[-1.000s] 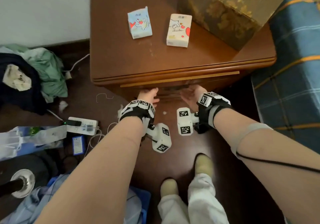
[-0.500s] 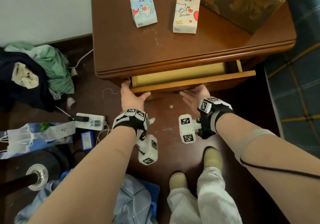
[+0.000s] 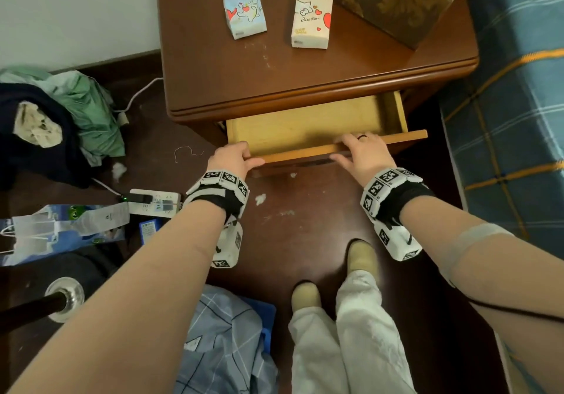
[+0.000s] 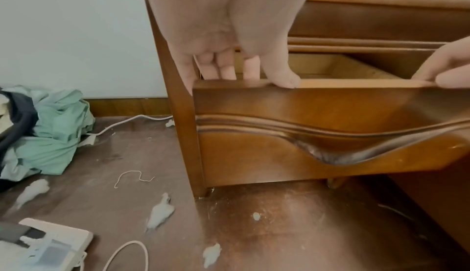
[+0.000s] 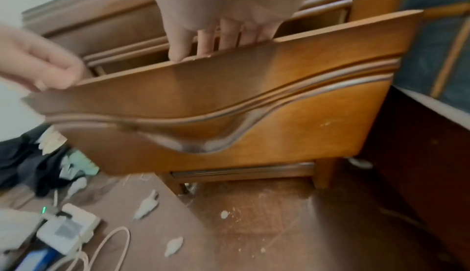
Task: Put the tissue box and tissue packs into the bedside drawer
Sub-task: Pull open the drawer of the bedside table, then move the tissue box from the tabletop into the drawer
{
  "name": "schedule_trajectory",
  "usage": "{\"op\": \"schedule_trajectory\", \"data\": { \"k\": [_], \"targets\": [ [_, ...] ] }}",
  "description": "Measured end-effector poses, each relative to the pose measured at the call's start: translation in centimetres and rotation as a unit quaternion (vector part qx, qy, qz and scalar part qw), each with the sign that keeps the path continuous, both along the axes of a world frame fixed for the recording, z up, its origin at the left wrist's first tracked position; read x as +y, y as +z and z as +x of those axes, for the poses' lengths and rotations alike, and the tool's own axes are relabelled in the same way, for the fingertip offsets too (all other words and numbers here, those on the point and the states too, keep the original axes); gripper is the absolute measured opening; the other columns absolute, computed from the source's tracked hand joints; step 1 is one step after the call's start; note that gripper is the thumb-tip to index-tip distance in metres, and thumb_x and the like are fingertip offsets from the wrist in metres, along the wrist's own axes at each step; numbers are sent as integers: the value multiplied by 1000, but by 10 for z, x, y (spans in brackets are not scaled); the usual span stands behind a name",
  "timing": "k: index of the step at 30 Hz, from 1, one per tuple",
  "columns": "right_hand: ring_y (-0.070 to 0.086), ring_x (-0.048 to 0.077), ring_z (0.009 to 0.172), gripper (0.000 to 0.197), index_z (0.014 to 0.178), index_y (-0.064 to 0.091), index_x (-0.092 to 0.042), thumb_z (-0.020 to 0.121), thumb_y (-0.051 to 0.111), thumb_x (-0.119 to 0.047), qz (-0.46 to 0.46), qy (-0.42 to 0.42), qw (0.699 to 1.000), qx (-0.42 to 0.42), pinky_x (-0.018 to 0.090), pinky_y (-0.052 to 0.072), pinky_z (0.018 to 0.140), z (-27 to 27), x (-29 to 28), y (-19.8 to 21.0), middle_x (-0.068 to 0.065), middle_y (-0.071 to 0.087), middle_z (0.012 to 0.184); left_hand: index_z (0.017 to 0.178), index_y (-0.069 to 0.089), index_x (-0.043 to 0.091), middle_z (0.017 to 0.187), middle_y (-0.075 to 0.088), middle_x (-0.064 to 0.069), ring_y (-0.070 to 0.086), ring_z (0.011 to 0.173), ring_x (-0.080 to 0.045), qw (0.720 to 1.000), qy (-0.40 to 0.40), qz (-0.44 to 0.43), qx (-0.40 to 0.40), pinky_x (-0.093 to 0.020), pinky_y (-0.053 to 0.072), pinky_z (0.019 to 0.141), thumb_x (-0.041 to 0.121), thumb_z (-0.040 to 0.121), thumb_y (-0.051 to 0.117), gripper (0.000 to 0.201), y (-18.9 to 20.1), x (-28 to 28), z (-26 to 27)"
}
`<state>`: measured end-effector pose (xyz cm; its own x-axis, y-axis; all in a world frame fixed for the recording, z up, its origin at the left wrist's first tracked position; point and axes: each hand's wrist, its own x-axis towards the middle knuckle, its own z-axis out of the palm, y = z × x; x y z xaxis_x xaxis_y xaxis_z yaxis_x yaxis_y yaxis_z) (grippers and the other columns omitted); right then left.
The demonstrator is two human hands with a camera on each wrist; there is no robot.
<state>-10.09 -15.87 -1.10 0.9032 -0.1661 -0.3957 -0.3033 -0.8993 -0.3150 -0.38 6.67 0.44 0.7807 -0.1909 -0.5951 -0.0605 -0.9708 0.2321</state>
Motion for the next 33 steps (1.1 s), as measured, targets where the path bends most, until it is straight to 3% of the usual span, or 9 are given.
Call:
{"op": "schedule_trajectory", "data": {
  "k": [3,7,10,14,19,24,27,31,33],
  "targets": [
    [52,33,108,34,103,60,-11,88,51,-40,43,-31,998,32,41,45,86,-6,2,9,17,67,104,91,54,8,114,63,-18,57,108,-34,997,-29,17,70,-41,46,91,42,85,61,35,5,5,-10],
    [50,29,106,30,94,61,-11,87,54,-39,81,-47,993,79,38,45,85,-35,8,8,13,67,101,76,45,14,90,54,-11,55,94,-28,990,-73,45,115,-39,43,87,44,85,60,34,8,13,-36],
    [49,30,106,30,95,61,-9,88,53,-37,76,-53,993,67,38,42,85,-50,12,7,13,67,101,85,45,12,93,56,-15,47,84,-22,987,-81,49,132,-37,41,75,44,86,58,35,7,16,-50],
    [52,30,106,31,102,61,-12,91,47,-37,64,-51,991,103,39,44,87,-46,13,20,13,66,105,106,54,7,113,62,-14,56,97,-28,983,-100,87,124,-41,45,92,44,90,52,41,14,10,-53],
    [54,34,109,25,113,57,-10,91,46,-17,61,-79,988,-114,42,44,88,-32,-8,73,12,63,116,111,57,11,116,62,-7,61,99,-30,991,-120,-26,-52,-37,46,87,31,94,49,28,57,-18,-42],
    [49,29,121,33,118,55,-12,86,50,-19,43,-180,948,-258,38,36,101,6,-54,129,9,57,130,106,62,11,109,64,-7,59,100,-28,960,-115,-176,-187,-39,46,86,25,92,52,22,118,-79,-2],
    [38,29,133,50,132,45,-14,85,57,-25,55,-278,923,-260,41,28,108,38,-85,150,10,40,146,114,59,12,121,58,-8,54,109,-28,950,-107,-184,-227,-38,42,92,27,89,56,30,146,-123,34],
    [17,27,144,83,147,15,-13,82,66,-26,204,-378,882,-194,36,15,116,82,-114,165,13,7,158,133,46,13,145,40,-10,35,134,-27,957,-80,-157,-230,-38,30,111,33,87,59,52,165,-173,93],
    [17,26,144,91,148,5,-13,82,66,-26,272,-426,852,-138,35,15,116,95,-129,158,14,10,158,142,35,12,153,29,-12,24,142,-29,968,-78,-114,-209,-40,24,117,33,87,60,64,168,-194,120]
  ]
}}
